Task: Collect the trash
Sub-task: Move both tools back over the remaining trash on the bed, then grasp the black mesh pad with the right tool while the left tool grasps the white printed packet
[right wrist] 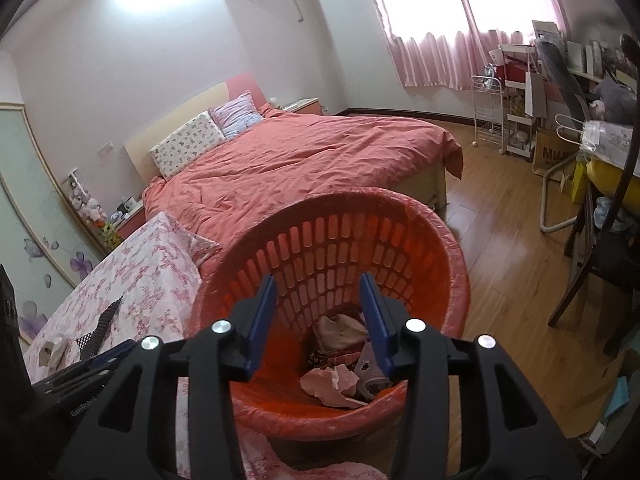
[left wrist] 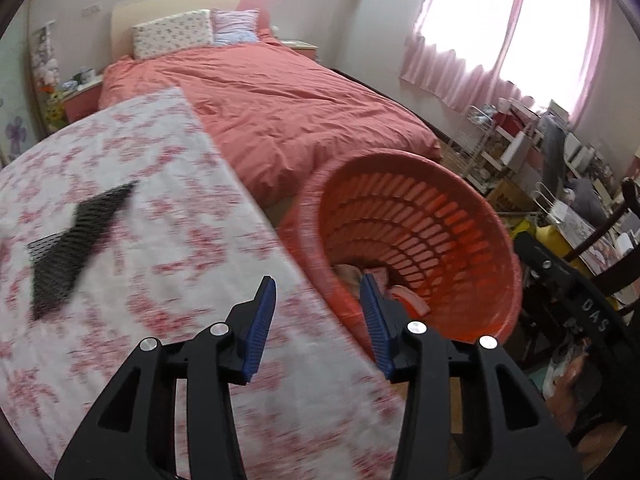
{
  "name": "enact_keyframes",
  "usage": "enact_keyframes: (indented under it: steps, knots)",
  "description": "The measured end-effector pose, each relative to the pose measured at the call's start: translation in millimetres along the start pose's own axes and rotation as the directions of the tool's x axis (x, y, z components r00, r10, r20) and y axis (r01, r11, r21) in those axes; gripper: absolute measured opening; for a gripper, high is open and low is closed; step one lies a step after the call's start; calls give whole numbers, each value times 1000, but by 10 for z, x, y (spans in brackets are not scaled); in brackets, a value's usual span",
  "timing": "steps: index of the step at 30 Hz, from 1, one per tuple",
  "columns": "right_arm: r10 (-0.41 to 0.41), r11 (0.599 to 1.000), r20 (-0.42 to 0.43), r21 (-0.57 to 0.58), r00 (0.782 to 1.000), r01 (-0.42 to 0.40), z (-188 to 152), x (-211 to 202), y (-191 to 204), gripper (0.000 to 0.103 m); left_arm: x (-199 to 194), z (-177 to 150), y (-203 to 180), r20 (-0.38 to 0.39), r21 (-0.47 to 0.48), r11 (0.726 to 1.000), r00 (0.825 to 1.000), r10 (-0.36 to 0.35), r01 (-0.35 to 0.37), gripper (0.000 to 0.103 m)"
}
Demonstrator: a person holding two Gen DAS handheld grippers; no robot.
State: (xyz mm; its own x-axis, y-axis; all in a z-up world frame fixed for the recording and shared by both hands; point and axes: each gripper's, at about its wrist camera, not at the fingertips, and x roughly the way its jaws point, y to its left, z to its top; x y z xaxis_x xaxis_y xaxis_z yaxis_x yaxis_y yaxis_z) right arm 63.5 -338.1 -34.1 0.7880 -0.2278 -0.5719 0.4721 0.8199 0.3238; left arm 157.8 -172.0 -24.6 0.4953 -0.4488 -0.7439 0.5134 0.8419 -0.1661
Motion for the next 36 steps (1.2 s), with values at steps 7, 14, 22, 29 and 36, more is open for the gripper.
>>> enact_keyframes:
  steps: [7,14,22,29,36]
  knots:
    - [47,996,-7,-74,999,-48,-34,-75,453,47,-294,-80,551,30,-59,991,992,123,-121,45]
    - [114,977,-42,-175,993,-120,-136,-78,1131,47,-648,-192,1251,39,-167,957,968,249,-239,46]
    - [182,932,-114,-298,977,-209,-396,31,2067,48,-1058,-356,2020,51,-280,899,930,364,-337,52]
    - [190,899,-204,-356,960,-254,-674,276,2691,50,-1340,-506,2608,52,-360,854,906,420,-375,53]
    - [151,875,-270,-410,951,-256,-919,550,3124,49,-1481,-657,3000,36,-427,819,898,439,-383,53]
